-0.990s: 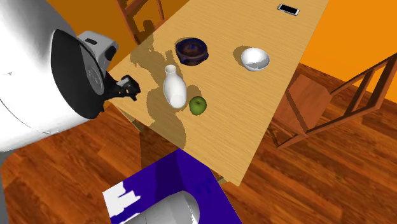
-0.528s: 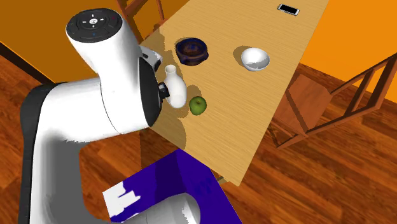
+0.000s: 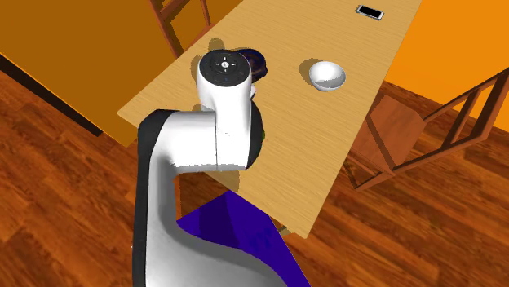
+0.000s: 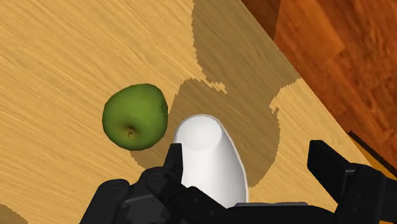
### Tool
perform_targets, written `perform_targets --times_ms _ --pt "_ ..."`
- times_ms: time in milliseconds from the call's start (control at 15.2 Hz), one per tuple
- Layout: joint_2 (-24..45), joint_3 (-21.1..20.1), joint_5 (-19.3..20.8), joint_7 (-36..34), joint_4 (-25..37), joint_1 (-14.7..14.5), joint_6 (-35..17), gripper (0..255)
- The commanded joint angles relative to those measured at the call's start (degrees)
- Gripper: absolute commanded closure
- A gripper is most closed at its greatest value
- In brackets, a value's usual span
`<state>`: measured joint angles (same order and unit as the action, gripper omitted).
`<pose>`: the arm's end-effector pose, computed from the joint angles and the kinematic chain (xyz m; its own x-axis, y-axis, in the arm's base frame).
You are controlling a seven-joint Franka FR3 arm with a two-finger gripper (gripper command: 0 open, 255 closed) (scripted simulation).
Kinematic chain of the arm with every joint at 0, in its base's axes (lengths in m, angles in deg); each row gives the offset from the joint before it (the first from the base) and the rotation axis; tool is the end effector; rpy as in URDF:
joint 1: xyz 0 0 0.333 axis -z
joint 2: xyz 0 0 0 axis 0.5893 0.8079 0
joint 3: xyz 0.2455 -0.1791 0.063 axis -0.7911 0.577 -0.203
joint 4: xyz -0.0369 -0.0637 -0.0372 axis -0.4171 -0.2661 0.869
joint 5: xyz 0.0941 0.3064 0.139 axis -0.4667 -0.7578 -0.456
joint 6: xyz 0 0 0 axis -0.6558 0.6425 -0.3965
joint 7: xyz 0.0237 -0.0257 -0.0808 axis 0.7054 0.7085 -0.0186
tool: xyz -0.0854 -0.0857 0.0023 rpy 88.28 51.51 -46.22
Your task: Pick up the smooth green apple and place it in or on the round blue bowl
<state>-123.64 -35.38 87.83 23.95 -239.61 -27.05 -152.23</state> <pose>0.2447 -0.2054 0.4756 0.9233 -0.2967 0.2438 -0.2808 -0.9547 -0.0984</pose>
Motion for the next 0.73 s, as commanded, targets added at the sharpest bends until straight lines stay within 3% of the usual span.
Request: perform_targets --times_ms 0,330,660 --pt "1.64 3.18 0.42 1.69 -1.48 0.59 -3.76 0" --pt "7.78 12.66 0.06 7.38 -2.46 0.22 -12.29 0" --pt "14.95 23.49 -3.33 14.36 -1.72 -3.76 -20.0 0"
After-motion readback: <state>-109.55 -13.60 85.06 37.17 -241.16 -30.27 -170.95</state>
